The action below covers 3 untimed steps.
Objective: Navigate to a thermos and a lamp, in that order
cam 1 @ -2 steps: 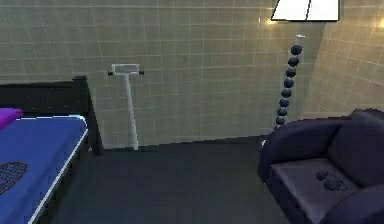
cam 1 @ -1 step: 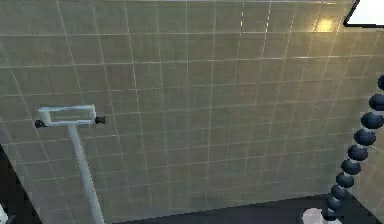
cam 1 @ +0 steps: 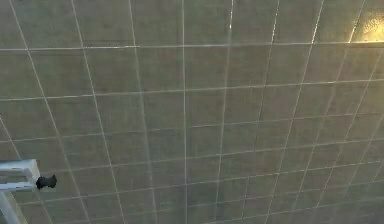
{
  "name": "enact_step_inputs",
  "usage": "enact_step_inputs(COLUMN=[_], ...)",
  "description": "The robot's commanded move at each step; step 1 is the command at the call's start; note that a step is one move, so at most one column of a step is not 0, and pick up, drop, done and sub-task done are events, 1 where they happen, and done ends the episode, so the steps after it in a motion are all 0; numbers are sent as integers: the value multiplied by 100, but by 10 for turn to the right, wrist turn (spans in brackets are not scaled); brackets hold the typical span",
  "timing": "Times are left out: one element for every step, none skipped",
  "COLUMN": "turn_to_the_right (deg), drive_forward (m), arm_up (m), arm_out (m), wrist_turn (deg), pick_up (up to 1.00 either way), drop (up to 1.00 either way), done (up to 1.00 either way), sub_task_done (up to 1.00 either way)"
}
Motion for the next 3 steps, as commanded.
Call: enact_step_inputs(turn_to_the_right=[450, 150, 0], drive_forward=[0, 0, 0], arm_up=[0, 0, 0], arm_out=[0, 0, 0], wrist_turn=[0, 0, 0], pick_up=[0, 0, 0], drop=[0, 0, 0], done=[0, 0, 100], sub_task_done=[0, 0, 0])
